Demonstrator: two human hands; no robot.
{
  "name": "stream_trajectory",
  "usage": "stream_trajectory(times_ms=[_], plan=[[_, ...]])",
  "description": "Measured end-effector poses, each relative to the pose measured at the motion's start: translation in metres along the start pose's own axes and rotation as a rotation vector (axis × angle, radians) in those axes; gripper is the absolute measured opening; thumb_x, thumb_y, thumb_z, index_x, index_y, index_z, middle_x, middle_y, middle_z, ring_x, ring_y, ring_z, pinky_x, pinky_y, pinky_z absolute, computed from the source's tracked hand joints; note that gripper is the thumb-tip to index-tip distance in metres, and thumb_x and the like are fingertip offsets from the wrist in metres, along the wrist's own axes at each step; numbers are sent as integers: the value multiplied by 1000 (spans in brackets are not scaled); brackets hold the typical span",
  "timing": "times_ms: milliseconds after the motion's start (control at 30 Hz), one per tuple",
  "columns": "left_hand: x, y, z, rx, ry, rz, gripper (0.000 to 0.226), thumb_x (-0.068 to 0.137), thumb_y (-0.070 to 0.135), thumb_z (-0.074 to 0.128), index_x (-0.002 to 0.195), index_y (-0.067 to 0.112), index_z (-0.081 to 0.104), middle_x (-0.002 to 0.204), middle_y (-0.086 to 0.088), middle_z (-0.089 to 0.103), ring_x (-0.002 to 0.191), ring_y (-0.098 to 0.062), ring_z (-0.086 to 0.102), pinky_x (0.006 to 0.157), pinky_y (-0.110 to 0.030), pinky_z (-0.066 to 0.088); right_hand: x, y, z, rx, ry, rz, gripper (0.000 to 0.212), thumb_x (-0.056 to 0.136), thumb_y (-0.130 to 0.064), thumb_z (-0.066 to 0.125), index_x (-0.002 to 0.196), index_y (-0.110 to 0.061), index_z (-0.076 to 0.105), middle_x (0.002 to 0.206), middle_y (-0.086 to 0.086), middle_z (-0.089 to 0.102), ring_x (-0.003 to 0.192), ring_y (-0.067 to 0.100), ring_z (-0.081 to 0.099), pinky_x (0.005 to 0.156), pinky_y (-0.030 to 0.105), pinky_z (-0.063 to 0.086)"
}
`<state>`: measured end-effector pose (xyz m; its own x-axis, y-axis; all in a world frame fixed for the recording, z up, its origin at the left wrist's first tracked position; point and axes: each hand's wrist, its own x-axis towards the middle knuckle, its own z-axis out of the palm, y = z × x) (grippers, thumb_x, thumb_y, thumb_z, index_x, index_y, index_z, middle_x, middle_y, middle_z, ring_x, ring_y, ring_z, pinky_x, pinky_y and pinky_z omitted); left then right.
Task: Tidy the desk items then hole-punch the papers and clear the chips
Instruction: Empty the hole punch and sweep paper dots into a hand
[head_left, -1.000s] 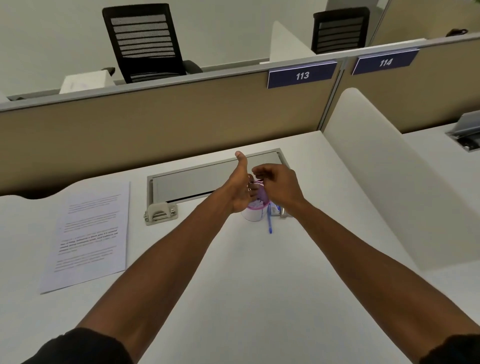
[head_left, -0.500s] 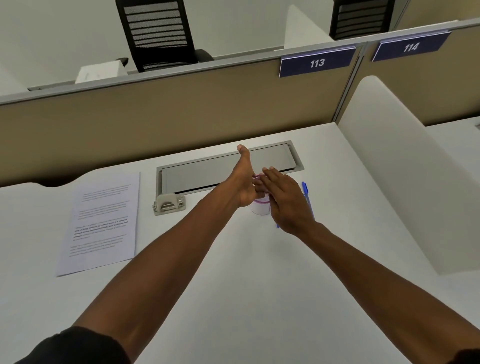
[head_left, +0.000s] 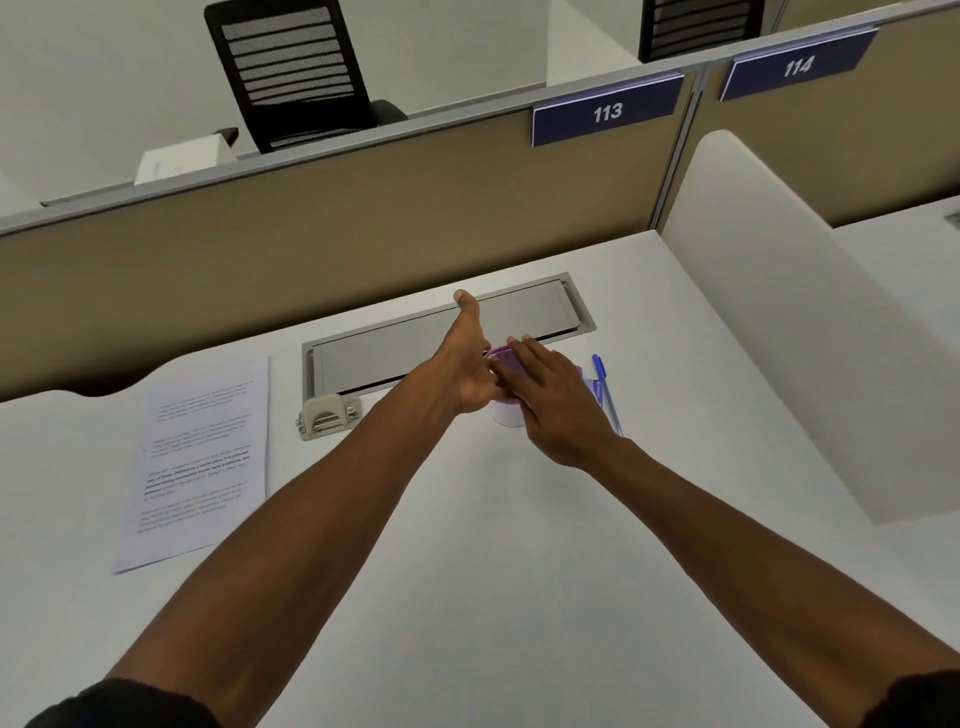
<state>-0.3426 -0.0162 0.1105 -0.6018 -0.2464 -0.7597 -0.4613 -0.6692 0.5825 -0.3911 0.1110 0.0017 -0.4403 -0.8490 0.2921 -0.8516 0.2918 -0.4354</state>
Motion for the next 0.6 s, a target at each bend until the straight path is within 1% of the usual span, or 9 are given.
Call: stream_trajectory(times_ms=[67,133,167,200,300,333,433,533,600], plan=[[2,0,-2,13,9,13,104,84,83,20,156,9,10,153,-19,36,135,-47,41,109,-62,31,2,-1,-2,31,53,80,52,95,-25,48,145,-13,43,152,14,41,141,34,37,112,52,37],[5,-1,-3,21,21,31,102,83,83,21,155,10,15,139,-17,50,126,-44,50,102,-61,39,0,-7,-3,28,73,18,50,94,-23,49,143,-11,47,148,14,46,137,34,43,112,46,36],[6,-1,-5,22,28,35,102,83,84,21,154,10,17,129,-16,54,119,-42,54,95,-60,44,-2,-9,-2,4,59,-35,50,94,-22,49,143,-12,47,148,13,47,137,33,43,112,44,34],[6,-1,-6,25,29,35,103,83,83,21,154,9,18,126,-15,55,116,-41,56,92,-59,45,-4,-9,-2,-13,46,-57,50,94,-21,49,143,-13,48,148,13,47,138,32,42,112,43,32],[5,-2,-9,51,25,40,100,85,81,21,154,9,18,148,-20,42,130,-44,47,104,-57,40,0,-3,-3,37,88,68,49,93,-23,50,140,-10,51,148,16,45,138,36,41,111,52,38],[5,-3,-10,53,20,45,99,86,81,20,154,10,20,150,-20,40,131,-44,45,106,-56,39,2,-3,-4,49,103,71,49,93,-24,51,140,-9,51,148,16,45,138,36,41,111,52,39],[5,-3,-12,36,-12,65,99,85,82,20,153,11,24,147,-18,44,126,-41,52,106,-57,40,0,-7,-2,-12,54,-67,47,95,-22,51,141,-14,49,150,13,44,141,33,38,114,46,31],[4,-3,-14,56,3,86,93,86,80,20,153,16,28,151,-20,39,131,-43,46,109,-58,38,-1,-2,-4,33,74,30,47,94,-23,51,140,-13,50,149,14,45,139,34,40,112,51,37],[1,-3,-14,103,-17,114,90,86,80,19,153,21,30,152,-18,38,133,-44,44,107,-60,39,0,-2,-4,73,84,36,44,94,-20,52,137,-12,54,148,15,45,139,34,40,114,46,35]])
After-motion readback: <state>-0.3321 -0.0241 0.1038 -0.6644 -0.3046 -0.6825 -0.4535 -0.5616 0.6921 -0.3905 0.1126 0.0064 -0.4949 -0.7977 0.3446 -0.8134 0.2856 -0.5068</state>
